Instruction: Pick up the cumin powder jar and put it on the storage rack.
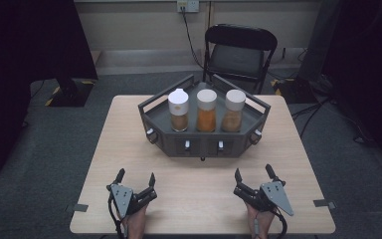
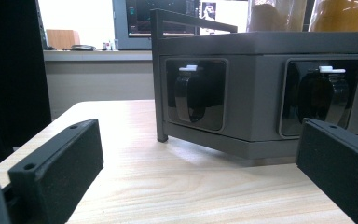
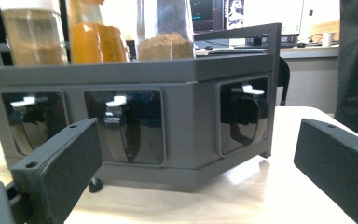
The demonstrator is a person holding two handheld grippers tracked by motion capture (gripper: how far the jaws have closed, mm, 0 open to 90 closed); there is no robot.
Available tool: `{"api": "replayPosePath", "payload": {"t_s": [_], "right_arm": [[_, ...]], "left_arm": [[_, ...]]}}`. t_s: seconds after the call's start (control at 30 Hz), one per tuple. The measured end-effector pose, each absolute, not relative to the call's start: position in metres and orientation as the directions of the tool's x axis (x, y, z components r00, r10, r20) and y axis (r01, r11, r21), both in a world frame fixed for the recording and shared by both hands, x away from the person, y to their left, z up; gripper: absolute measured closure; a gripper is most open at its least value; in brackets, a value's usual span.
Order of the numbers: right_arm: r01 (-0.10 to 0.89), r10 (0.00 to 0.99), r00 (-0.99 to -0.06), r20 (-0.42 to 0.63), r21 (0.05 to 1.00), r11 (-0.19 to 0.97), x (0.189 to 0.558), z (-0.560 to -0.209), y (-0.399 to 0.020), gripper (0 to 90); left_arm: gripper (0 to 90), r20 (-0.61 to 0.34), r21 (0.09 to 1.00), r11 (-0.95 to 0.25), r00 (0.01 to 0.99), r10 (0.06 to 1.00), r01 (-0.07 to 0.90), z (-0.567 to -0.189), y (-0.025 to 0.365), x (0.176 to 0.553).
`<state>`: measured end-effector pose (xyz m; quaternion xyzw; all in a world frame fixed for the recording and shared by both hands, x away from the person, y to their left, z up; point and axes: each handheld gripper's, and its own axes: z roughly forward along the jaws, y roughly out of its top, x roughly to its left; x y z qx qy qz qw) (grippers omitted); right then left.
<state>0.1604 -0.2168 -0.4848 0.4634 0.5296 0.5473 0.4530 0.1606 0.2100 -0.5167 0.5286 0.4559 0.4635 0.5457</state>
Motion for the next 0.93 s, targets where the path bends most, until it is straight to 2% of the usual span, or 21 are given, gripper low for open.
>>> {"api": "replayPosePath", "payload": {"t_s": [0.93], "right_arm": [[-0.004,0.992,-0.123,-0.002,1.000,0.002,0.159,-0.509,-0.213,0.0]], "left_arm": [[0.3,-0.007,1.000,0.011,0.154,0.988,-0.024,-0.517,0.210,0.161]]}}
